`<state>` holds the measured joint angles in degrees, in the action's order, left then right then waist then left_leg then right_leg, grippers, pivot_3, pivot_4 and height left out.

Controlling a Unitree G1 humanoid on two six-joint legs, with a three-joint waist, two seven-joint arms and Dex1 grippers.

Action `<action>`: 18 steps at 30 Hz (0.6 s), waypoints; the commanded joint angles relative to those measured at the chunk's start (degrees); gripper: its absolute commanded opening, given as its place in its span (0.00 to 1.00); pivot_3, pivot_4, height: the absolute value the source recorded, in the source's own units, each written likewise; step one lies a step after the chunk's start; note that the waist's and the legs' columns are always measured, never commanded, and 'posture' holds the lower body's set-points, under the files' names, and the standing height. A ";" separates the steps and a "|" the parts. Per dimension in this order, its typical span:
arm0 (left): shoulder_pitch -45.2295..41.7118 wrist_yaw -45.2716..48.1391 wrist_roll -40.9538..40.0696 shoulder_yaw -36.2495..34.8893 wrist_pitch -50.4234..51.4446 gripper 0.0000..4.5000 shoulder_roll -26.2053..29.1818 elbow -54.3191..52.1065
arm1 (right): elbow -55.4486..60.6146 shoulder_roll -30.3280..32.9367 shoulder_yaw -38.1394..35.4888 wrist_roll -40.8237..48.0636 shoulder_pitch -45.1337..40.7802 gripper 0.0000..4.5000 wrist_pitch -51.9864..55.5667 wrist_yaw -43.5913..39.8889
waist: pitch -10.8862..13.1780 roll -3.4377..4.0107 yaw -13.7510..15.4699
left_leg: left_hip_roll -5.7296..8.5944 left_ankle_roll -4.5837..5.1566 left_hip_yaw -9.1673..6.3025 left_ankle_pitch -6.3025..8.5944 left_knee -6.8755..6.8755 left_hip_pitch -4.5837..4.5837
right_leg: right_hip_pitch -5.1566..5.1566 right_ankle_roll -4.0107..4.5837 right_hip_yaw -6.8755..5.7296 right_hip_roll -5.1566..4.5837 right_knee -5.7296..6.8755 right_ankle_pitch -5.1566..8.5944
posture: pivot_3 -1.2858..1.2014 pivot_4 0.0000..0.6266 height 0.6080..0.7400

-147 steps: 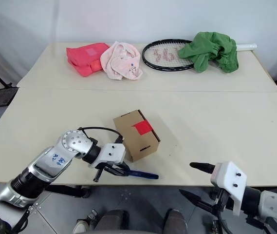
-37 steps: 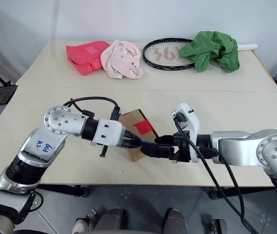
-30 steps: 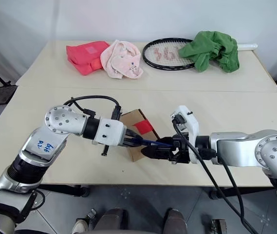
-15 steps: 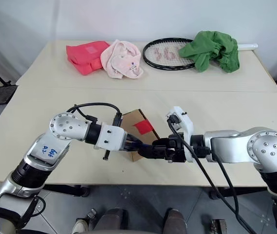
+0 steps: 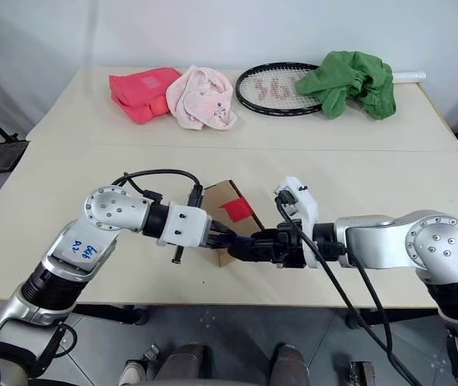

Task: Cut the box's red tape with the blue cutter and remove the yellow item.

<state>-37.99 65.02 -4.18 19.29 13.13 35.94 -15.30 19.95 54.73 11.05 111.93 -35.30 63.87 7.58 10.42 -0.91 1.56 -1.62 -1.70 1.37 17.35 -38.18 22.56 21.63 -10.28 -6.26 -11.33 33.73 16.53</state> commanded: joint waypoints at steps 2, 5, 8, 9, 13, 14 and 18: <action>-1.16 -0.63 -0.04 -0.18 0.76 0.10 -0.55 -2.82 | -0.06 -0.82 -0.18 1.07 -0.69 0.63 0.02 0.47 | 0.00 0.00 0.00 | 0.00 0.00 0.00 0.00 0.00 0.00 | 0.00 0.00 0.00 0.00 0.00 0.00 | 0.52 0.24 1.00; -1.35 -0.84 -0.04 -0.27 1.51 0.10 -0.67 -3.27 | -0.51 -1.49 0.32 1.07 -1.09 0.40 0.45 0.75 | 0.00 0.00 0.00 | 0.00 0.00 0.00 0.00 0.00 0.00 | 0.00 0.00 0.00 0.00 0.00 0.00 | 0.52 0.24 1.00; -1.56 -0.92 -0.04 -0.27 2.22 0.10 -0.80 -3.68 | -0.76 -2.29 0.86 1.07 -1.04 0.19 0.74 1.26 | 0.00 0.00 -0.01 | 0.00 0.00 0.00 0.00 0.00 0.00 | 0.00 0.00 0.00 0.00 0.00 0.00 | 0.52 0.24 1.00; -1.65 -0.92 -0.05 -0.27 2.44 0.10 -0.84 -3.79 | -0.79 -2.61 1.04 1.07 -0.88 0.12 0.77 1.46 | 0.00 0.00 -0.01 | 0.00 0.00 0.00 0.00 0.01 0.00 | 0.00 0.00 0.00 0.00 0.00 0.00 | 0.52 0.24 1.00; -1.94 -0.93 0.02 -0.38 2.89 0.10 -0.95 -3.91 | -0.72 -3.39 1.23 1.07 -0.09 0.02 0.76 1.80 | 0.00 0.00 0.02 | 0.00 0.00 0.00 0.00 0.01 0.00 | 0.00 0.00 0.00 0.00 0.00 0.00 | 0.52 0.24 1.00; -1.97 -0.91 0.02 -0.42 2.93 0.10 -0.93 -3.90 | -0.70 -3.45 1.18 1.07 0.09 0.02 0.81 1.69 | 0.00 0.00 0.04 | 0.00 0.00 0.00 0.00 0.01 0.00 | 0.01 0.00 0.00 0.00 0.00 0.00 | 0.52 0.24 1.00; -2.12 -0.66 -0.05 -0.58 3.03 0.10 -0.84 -3.83 | -0.58 -3.54 0.66 1.07 1.09 0.02 0.72 1.21 | 0.00 0.00 0.02 | 0.00 0.00 0.00 0.00 0.01 0.00 | 0.00 0.00 0.00 0.00 0.00 0.00 | 0.52 0.24 1.00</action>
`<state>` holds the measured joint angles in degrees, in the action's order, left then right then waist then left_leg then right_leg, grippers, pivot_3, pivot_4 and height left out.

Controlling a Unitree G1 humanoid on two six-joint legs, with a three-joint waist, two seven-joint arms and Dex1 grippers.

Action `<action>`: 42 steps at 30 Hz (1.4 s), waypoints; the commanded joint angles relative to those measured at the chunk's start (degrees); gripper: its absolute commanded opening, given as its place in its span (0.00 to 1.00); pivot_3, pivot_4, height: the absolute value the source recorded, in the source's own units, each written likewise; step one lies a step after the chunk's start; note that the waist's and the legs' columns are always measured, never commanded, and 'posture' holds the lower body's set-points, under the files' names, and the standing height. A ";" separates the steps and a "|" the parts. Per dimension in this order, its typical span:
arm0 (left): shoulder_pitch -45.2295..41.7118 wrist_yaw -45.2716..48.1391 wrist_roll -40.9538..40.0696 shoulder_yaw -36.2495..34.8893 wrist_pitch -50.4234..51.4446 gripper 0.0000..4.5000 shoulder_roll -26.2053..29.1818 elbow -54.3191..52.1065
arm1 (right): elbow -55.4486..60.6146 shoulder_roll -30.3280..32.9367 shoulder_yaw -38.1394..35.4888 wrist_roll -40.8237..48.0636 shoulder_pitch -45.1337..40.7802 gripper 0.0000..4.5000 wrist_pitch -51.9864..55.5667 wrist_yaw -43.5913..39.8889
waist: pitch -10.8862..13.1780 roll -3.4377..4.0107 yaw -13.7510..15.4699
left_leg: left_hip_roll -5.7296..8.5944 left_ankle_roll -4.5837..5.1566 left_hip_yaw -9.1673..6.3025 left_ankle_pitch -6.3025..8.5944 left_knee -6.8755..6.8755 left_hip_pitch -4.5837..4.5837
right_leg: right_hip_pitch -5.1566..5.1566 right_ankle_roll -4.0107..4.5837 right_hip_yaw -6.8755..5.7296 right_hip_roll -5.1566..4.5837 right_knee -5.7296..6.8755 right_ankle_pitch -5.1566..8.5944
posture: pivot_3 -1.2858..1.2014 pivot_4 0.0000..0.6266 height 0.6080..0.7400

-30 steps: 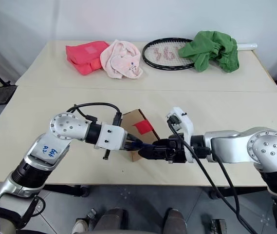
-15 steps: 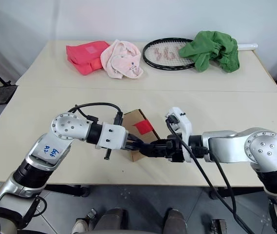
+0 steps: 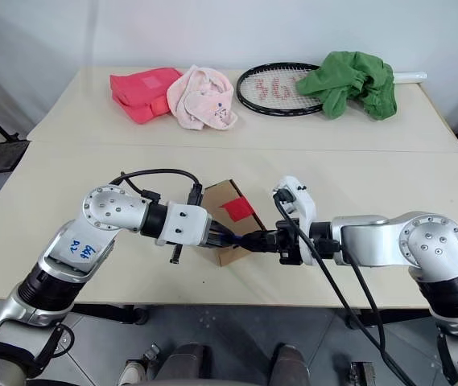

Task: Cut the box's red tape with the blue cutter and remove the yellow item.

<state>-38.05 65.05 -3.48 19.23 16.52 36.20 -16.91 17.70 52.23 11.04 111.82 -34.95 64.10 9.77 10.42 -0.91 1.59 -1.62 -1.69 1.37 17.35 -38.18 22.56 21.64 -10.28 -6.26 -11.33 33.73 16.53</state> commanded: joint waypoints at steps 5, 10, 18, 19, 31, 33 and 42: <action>-1.84 -0.03 -3.51 -3.43 -0.09 0.38 -0.58 -1.50 | 2.98 0.23 -1.64 1.18 1.79 0.02 0.34 -4.71 | 0.00 0.00 -0.01 | 0.00 0.00 0.00 0.00 0.00 0.01 | 0.00 0.00 0.00 0.00 -0.01 0.00 | 0.52 0.24 1.00; -1.31 2.20 -14.35 -12.43 4.20 0.72 1.44 -0.71 | 6.46 6.11 -8.63 1.18 5.24 0.02 -0.11 -14.33 | 0.05 0.05 -0.03 | 0.00 0.00 0.00 0.00 0.01 0.04 | 0.04 0.00 0.00 0.00 0.00 0.00 | 0.52 0.24 1.00; -3.65 -1.07 -21.67 -22.90 10.00 0.72 2.39 11.51 | 11.79 15.34 -33.75 1.18 27.44 0.02 -3.71 -21.19 | 0.11 -0.03 0.41 | -0.02 0.02 0.00 0.01 0.00 0.05 | 0.01 -0.01 -0.04 0.01 -0.03 0.00 | 0.52 0.24 1.00; -3.60 -1.59 -21.58 -23.02 9.72 0.63 1.90 12.90 | 12.28 15.05 -36.95 1.18 30.26 0.02 -4.29 -20.45 | 0.11 -0.04 0.54 | -0.02 0.02 0.00 0.01 0.01 0.04 | -0.01 -0.01 -0.05 0.01 -0.03 0.00 | 0.52 0.24 1.00; -4.62 -4.68 -17.47 -15.83 7.95 0.01 -4.98 21.83 | 16.69 14.53 -54.66 -12.46 44.37 0.02 -5.39 -15.81 | 0.15 -0.11 1.07 | -0.02 0.01 0.05 0.01 0.01 -0.01 | -0.02 -0.01 -0.02 0.01 -0.02 -0.01 | 0.52 0.24 1.00; -4.72 -4.36 -16.42 -14.93 7.77 0.01 -4.52 22.69 | 16.90 18.07 -51.09 -7.55 41.13 0.02 -7.79 -11.19 | 0.16 -0.11 0.83 | -0.02 0.01 0.07 0.01 0.04 -0.06 | -0.02 -0.01 -0.01 0.01 0.00 -0.01 | 0.52 0.24 1.00; -4.56 -3.49 -11.82 -10.83 8.03 0.01 -2.21 22.54 | 16.23 27.68 -16.26 1.18 9.34 0.02 -13.55 2.70 | 0.29 -0.22 -0.26 | -0.06 -0.04 0.09 0.02 0.10 -0.02 | 0.03 -0.01 0.01 0.03 -0.12 -0.01 | 0.52 0.24 1.00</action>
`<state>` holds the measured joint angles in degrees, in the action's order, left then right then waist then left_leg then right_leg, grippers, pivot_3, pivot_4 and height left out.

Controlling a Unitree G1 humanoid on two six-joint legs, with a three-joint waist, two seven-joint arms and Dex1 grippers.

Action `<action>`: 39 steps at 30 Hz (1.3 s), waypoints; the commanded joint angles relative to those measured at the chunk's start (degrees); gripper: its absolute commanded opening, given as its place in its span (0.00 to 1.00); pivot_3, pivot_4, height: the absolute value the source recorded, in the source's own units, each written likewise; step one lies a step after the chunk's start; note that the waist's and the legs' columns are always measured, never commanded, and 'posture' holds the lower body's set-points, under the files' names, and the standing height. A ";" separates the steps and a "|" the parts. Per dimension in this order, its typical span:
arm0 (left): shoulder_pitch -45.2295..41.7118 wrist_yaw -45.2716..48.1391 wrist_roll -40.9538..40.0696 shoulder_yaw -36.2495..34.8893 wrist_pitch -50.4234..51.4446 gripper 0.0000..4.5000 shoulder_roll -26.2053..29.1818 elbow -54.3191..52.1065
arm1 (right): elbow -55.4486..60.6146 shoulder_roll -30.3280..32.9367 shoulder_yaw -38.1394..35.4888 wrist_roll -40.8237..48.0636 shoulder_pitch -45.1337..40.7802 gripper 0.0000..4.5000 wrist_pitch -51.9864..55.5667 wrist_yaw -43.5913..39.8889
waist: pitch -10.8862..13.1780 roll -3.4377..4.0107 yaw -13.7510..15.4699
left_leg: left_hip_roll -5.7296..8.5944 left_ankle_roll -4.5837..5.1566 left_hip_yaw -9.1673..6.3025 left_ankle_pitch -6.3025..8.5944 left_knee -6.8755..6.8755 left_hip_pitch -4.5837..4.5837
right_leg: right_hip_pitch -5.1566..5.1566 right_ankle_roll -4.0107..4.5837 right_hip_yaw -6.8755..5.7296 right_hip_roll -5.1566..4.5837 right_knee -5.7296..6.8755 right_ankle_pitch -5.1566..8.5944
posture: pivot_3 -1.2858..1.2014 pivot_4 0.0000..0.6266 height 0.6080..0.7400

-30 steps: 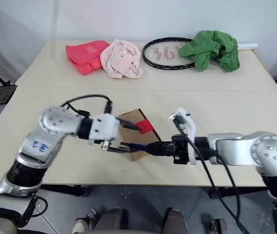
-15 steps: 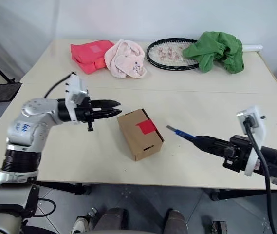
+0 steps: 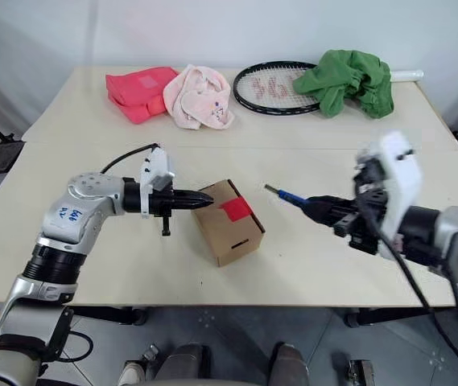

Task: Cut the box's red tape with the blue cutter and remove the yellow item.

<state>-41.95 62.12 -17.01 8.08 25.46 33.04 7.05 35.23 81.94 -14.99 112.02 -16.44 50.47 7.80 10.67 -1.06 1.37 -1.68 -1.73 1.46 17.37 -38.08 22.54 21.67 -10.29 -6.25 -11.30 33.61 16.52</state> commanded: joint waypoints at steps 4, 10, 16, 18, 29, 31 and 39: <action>-0.06 -1.03 2.80 0.17 -1.14 0.01 1.67 -1.74 | -5.32 -11.27 22.11 0.98 -25.14 0.02 2.91 12.50 | 0.10 -0.13 -0.19 | -0.01 -0.02 0.01 0.01 -0.08 0.10 | 0.09 0.00 -0.01 -0.01 0.05 0.00 | 0.52 0.24 1.00; 1.58 -1.89 2.67 -0.01 -0.45 0.01 1.60 -3.56 | -11.83 -21.55 30.03 0.98 -35.02 0.02 6.74 21.48 | 0.10 -0.14 0.10 | -0.02 -0.05 0.03 -0.01 -0.19 0.76 | 0.89 0.01 -0.04 -0.02 0.46 -0.02 | 0.52 0.24 1.00; 2.62 -3.12 2.48 0.32 0.84 0.01 1.30 -5.91 | -14.74 -24.84 31.73 0.98 -36.93 0.02 9.43 26.40 | 0.10 -0.14 0.08 | -0.03 -0.06 0.03 0.00 -0.11 0.76 | 0.90 -0.01 -0.14 -0.03 0.44 -0.03 | 0.52 0.24 1.00; 2.77 -3.30 2.41 0.29 1.28 0.01 1.32 -6.36 | -15.32 -24.79 32.10 0.98 -38.02 0.02 10.57 27.52 | 0.10 -0.14 0.02 | -0.03 -0.06 0.05 0.00 -0.12 0.77 | 0.90 -0.01 -0.14 -0.04 0.43 -0.03 | 0.52 0.24 1.00; 3.00 -3.54 2.55 0.97 2.28 0.01 0.87 -7.11 | -16.32 -27.75 31.72 0.98 -38.82 0.02 12.11 28.57 | 0.10 -0.14 -0.02 | -0.05 -0.05 0.13 0.00 -0.14 0.75 | 0.91 0.00 -0.14 -0.04 0.42 -0.03 | 0.52 0.24 1.00; 2.95 -3.61 2.69 1.03 2.23 0.01 0.80 -6.95 | -16.33 -28.09 31.60 0.98 -38.86 0.02 12.19 28.69 | 0.10 -0.14 -0.03 | -0.05 -0.05 0.13 0.00 -0.14 0.75 | 0.91 0.00 -0.14 -0.04 0.42 -0.03 | 0.52 0.24 1.00; 2.99 -3.83 2.88 1.19 2.22 0.01 0.87 -6.99 | -16.92 -27.60 31.78 0.98 -37.95 0.02 13.00 29.28 | 0.10 -0.14 -0.04 | -0.05 -0.05 0.13 0.00 -0.15 0.75 | 0.91 0.00 -0.13 -0.04 0.42 -0.03 | 0.52 0.24 1.00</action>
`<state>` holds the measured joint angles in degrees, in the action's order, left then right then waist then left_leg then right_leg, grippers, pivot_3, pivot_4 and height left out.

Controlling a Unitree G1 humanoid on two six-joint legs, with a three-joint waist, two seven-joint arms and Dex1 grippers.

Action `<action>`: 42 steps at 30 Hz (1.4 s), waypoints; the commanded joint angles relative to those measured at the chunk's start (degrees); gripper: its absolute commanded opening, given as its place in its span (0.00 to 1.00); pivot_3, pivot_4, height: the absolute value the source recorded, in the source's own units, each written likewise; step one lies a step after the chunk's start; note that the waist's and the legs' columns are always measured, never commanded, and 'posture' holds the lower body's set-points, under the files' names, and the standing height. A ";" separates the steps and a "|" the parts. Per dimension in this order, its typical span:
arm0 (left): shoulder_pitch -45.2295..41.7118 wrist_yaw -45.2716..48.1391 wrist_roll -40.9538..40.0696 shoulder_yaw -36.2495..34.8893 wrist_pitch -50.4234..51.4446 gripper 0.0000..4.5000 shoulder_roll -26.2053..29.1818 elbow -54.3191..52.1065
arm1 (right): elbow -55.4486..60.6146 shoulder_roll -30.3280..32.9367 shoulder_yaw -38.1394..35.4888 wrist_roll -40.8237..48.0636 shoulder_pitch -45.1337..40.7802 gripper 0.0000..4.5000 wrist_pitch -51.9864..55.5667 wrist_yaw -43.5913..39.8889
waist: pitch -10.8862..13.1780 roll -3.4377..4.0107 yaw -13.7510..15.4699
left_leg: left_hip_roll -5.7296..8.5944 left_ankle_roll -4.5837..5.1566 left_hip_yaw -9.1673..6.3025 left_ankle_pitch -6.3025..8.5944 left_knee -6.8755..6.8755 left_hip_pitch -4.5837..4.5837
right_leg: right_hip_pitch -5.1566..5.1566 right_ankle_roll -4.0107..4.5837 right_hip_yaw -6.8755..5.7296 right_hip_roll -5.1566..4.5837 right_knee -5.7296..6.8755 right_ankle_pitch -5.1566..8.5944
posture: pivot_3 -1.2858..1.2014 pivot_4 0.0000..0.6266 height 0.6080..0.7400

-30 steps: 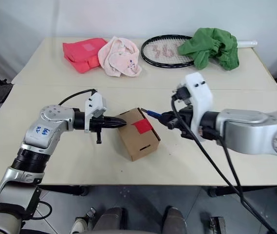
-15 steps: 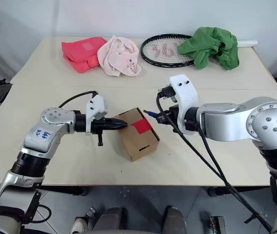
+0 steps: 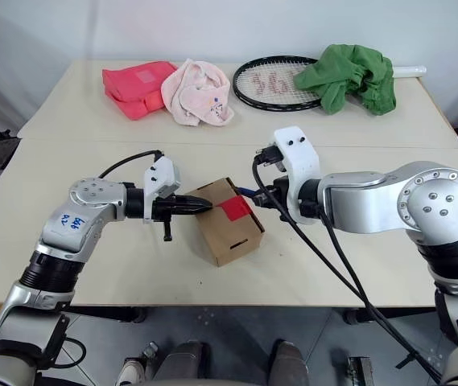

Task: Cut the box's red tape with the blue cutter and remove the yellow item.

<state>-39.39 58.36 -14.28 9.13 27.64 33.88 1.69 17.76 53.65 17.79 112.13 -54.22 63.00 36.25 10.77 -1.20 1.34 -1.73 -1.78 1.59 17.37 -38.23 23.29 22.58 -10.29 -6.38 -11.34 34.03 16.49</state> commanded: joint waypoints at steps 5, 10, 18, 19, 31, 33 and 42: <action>0.49 -0.20 0.30 0.28 0.12 0.01 0.04 -1.80 | 0.68 0.39 -1.70 0.87 0.36 0.02 -0.12 1.03 | 0.00 0.00 0.00 | 0.00 0.00 0.00 0.00 0.00 0.00 | 0.00 0.00 0.00 0.00 0.00 0.00 | 0.52 0.24 1.00; 0.59 -0.24 0.42 0.37 0.20 0.01 0.18 -1.90 | 1.07 0.51 -2.52 0.87 1.32 0.02 -0.54 0.90 | 0.00 0.00 0.00 | 0.00 0.00 0.01 0.00 -0.01 0.00 | 0.00 0.00 0.00 0.00 0.00 0.00 | 0.52 0.24 1.00; 0.30 -0.26 0.68 0.57 -0.05 0.01 0.14 -1.41 | 1.51 0.22 -4.32 0.87 2.92 0.02 -1.26 0.24 | 0.00 0.00 0.03 | 0.00 0.00 0.01 0.00 -0.01 0.00 | 0.00 0.00 0.00 0.00 0.01 0.00 | 0.52 0.24 1.00; 0.32 -0.25 0.71 0.54 -0.10 0.01 0.20 -1.39 | 1.65 -0.26 -4.96 0.87 3.36 0.02 -1.69 -0.01 | 0.00 0.00 0.04 | 0.00 0.00 0.01 0.00 -0.02 0.00 | 0.00 0.00 0.00 0.00 0.01 0.00 | 0.52 0.24 1.00; -0.02 -0.18 1.14 0.38 -0.56 0.01 0.16 -0.98 | 1.39 -1.71 -7.00 0.87 4.61 0.02 -1.48 -1.15 | 0.00 0.00 0.01 | 0.00 0.00 0.03 0.00 -0.02 -0.01 | 0.00 0.00 0.01 0.00 0.01 0.00 | 0.52 0.24 1.00; -0.17 -0.19 1.19 0.36 -0.64 0.01 0.12 -0.85 | 1.13 -0.88 -6.38 0.87 4.20 0.02 -0.39 -1.66 | 0.00 0.00 0.01 | 0.00 0.00 0.03 0.00 -0.02 -0.01 | 0.00 0.00 0.01 0.00 0.01 0.00 | 0.52 0.24 1.00; 0.02 -0.53 1.22 0.41 -0.59 0.01 -0.13 -1.27 | 1.94 -0.02 -6.43 0.87 5.65 0.02 -0.53 -1.03 | 0.00 0.00 0.02 | 0.00 0.00 0.03 0.00 -0.03 -0.01 | 0.00 0.01 0.01 0.00 0.01 0.00 | 0.52 0.24 1.00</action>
<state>-39.40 58.16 -13.40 9.62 27.44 33.87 1.08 17.98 52.47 12.94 112.16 -48.82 62.60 35.03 10.77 -1.20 1.36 -1.73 -1.78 1.62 17.37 -38.26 23.28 22.57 -10.29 -6.38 -11.35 34.04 16.48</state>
